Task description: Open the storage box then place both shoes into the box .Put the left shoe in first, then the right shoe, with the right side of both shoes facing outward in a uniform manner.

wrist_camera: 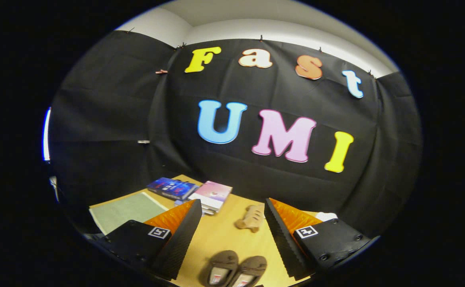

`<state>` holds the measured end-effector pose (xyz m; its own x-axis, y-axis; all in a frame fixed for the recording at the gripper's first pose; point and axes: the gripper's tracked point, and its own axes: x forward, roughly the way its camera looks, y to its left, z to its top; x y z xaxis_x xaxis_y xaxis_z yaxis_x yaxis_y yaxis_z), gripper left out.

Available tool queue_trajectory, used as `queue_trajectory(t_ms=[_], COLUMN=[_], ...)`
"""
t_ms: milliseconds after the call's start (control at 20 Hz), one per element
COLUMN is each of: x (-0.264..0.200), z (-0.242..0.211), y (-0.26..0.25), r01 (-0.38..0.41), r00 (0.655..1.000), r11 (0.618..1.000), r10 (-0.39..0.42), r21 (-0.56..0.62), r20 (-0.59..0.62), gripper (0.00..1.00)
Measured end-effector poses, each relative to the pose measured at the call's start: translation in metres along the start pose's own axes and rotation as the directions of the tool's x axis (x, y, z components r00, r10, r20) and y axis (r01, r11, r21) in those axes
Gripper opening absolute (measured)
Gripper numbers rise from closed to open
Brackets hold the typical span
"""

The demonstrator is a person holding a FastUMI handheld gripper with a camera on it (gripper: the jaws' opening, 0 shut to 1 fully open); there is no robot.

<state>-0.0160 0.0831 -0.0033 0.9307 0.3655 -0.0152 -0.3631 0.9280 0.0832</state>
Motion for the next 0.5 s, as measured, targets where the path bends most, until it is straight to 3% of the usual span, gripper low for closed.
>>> queue_trajectory(t_ms=[100, 200, 350, 500], x=[0.001, 0.0, -0.009, -0.012], z=[0.0, -0.006, -0.018, -0.042], y=[0.029, 0.064, 0.111, 0.139], r01=[-0.135, -0.28, -0.467, -0.552], r00=[0.991, 0.96, 0.877, 0.795], r11=[0.99, 0.955, 0.853, 0.748], r10=[0.135, 0.281, 0.48, 0.605], r21=[0.031, 0.098, 0.232, 0.369], r20=[0.005, 0.001, -0.002, -0.036], gripper=[0.98, 0.98, 0.98, 0.99])
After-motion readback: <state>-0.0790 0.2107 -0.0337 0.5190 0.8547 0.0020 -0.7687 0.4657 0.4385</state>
